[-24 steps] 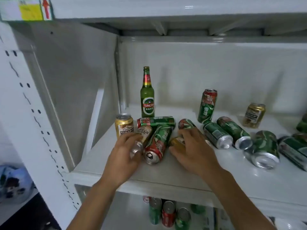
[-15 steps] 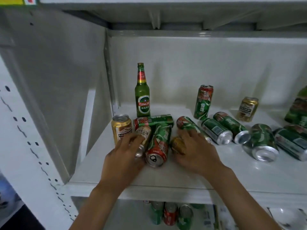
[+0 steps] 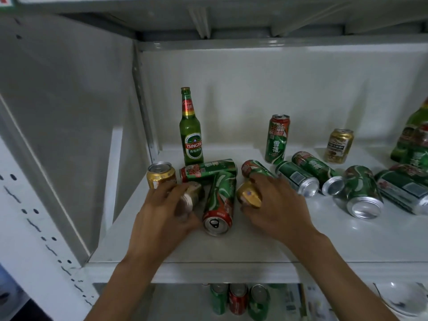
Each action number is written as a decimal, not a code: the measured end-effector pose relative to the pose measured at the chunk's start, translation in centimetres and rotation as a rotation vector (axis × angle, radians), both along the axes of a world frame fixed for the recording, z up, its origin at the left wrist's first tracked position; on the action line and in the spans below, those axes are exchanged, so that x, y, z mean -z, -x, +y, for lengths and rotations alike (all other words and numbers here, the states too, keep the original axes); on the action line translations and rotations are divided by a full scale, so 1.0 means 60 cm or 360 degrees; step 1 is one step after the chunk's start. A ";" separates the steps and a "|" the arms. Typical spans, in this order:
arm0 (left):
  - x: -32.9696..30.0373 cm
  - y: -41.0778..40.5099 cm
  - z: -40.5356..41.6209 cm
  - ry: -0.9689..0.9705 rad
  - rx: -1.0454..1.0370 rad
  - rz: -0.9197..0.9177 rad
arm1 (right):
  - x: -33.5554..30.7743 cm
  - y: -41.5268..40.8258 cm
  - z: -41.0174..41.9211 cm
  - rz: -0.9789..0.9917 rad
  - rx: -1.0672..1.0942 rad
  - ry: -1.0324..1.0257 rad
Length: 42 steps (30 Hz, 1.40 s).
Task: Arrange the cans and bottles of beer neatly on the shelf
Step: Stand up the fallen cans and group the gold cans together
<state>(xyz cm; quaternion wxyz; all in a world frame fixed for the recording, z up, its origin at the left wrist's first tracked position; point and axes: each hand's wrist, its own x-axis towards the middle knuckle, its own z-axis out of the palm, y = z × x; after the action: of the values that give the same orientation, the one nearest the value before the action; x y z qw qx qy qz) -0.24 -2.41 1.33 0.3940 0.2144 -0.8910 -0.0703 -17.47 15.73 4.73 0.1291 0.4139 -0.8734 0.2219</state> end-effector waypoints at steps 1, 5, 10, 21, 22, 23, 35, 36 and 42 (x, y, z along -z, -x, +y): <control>-0.009 -0.006 0.000 -0.0026 0.0008 0.0009 | -0.005 -0.001 0.004 0.0013 0.0028 0.0098; -0.047 -0.031 0.005 -0.0123 0.0026 0.0108 | -0.017 -0.008 0.014 -0.0044 -0.0030 0.0434; -0.071 -0.068 0.002 -0.0302 -0.0107 0.0177 | -0.036 -0.013 0.012 0.0045 -0.0072 0.0738; -0.093 -0.093 -0.076 -0.0392 -0.0225 0.0019 | -0.085 -0.096 -0.098 -0.0387 -0.0656 0.0673; -0.092 -0.092 -0.079 -0.0408 -0.0209 0.0007 | -0.074 -0.097 -0.110 -0.0401 -0.0658 0.0626; -0.091 -0.091 -0.081 -0.0422 -0.0194 0.0001 | -0.064 -0.097 -0.119 -0.0401 -0.0651 0.0588; -0.076 -0.083 -0.086 -0.0471 -0.0124 0.0007 | -0.014 -0.090 -0.153 -0.0400 -0.0602 0.0445; -0.077 -0.082 -0.085 -0.0488 -0.0119 0.0008 | -0.014 -0.090 -0.154 -0.0397 -0.0609 0.0438; -0.080 -0.072 -0.072 -0.0563 -0.0112 0.0015 | -0.010 -0.089 -0.153 -0.0482 -0.0672 0.0371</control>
<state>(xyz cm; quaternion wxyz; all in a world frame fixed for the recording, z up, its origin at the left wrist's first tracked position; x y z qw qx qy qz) 4.08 -6.76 6.13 0.3565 0.3109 -0.8549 -0.2131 -12.16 6.54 5.30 -0.0053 0.5312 -0.7457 0.4021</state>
